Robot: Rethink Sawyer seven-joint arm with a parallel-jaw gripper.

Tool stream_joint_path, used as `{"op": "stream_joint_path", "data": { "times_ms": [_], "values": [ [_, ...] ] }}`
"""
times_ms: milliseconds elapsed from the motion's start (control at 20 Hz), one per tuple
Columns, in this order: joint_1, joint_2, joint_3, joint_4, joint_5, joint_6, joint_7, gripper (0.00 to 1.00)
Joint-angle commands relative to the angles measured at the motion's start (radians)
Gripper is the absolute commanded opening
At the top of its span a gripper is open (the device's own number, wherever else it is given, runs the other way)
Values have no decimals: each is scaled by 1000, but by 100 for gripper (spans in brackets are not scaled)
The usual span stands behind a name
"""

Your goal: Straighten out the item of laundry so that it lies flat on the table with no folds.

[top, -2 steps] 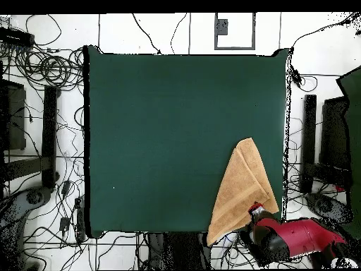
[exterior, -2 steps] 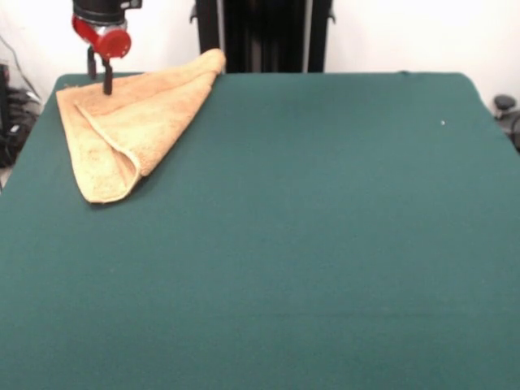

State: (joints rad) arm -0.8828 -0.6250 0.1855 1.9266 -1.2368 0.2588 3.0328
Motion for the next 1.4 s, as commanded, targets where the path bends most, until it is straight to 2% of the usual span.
{"op": "stream_joint_path", "data": {
  "times_ms": [50, 350, 500, 850, 1150, 1400],
  "values": [
    [53, 100, 29, -54, -49, -58, -89, 100],
    [88, 133, -9, -92, -94, -100, -40, 100],
    [83, 128, -8, -97, -94, -96, -51, 100],
    [133, 135, -72, -120, -133, -126, -15, 100],
    [138, 130, -88, -122, -123, -140, -39, 100],
    [125, 89, -78, -100, -87, -135, -68, 100]
  ]
}}
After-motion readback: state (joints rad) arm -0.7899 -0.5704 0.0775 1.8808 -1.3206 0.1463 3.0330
